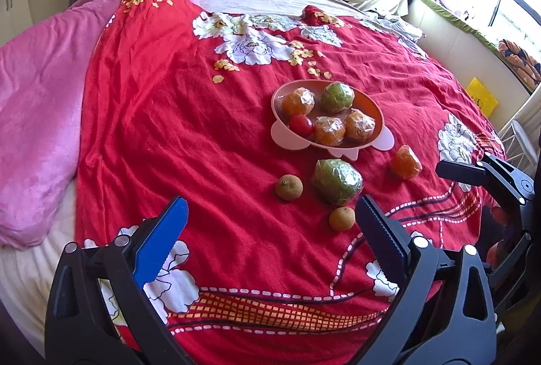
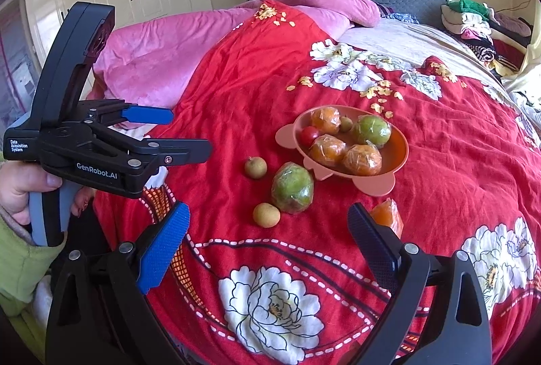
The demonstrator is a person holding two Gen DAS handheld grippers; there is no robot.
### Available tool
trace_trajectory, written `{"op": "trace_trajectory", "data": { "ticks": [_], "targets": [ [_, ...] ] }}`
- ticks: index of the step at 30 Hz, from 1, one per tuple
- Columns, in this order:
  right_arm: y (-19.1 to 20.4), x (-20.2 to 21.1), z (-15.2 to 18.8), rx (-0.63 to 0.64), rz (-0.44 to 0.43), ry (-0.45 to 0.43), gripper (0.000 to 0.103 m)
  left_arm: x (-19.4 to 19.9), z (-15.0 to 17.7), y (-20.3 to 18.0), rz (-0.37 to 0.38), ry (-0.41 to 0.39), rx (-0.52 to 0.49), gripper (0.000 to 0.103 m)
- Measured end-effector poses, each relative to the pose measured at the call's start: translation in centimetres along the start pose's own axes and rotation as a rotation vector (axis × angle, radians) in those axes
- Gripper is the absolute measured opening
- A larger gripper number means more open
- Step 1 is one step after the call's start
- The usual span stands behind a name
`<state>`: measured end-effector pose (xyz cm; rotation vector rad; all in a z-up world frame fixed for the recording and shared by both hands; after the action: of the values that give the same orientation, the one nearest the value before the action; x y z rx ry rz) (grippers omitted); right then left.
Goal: Organize fruits
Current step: 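Move the left tool to a brown kiwi while the right tool approaches a small tan fruit, then close the left tool on the brown kiwi while the right tool grasps the small tan fruit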
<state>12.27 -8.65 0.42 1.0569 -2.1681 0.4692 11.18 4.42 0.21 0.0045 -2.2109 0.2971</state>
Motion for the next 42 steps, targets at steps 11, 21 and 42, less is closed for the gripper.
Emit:
{"op": "trace_trajectory", "data": {
  "ticks": [11,21,42],
  "targets": [
    [0.4,-2.4,1.7,-0.038,-0.03,0.055,0.093,-1.6,0.9,1.1,0.012,0.049,0.019,0.093],
    [0.3,-5.9,2.8,-0.076,-0.071,0.114,0.046,-3.5,1.0,0.7,0.069,0.102,-0.011,0.077],
    [-0.6,-8.7,2.7,-0.122,-0.095,0.12,0.026,-7.9,-0.2,-1.2,0.143,0.18,-0.078,0.032]
  ]
}}
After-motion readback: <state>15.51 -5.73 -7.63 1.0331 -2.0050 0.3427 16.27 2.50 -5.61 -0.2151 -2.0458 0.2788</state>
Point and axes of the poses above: each gripper's, at about its wrist camera, not at the fingertips, and x roughly against the way its jaws point, y to its left, z to its underside, the point moved 3 cm from there along -x, roughly the way its jaws point, and after that the axes turned 12 degrees about x, right-handed, at the moved point
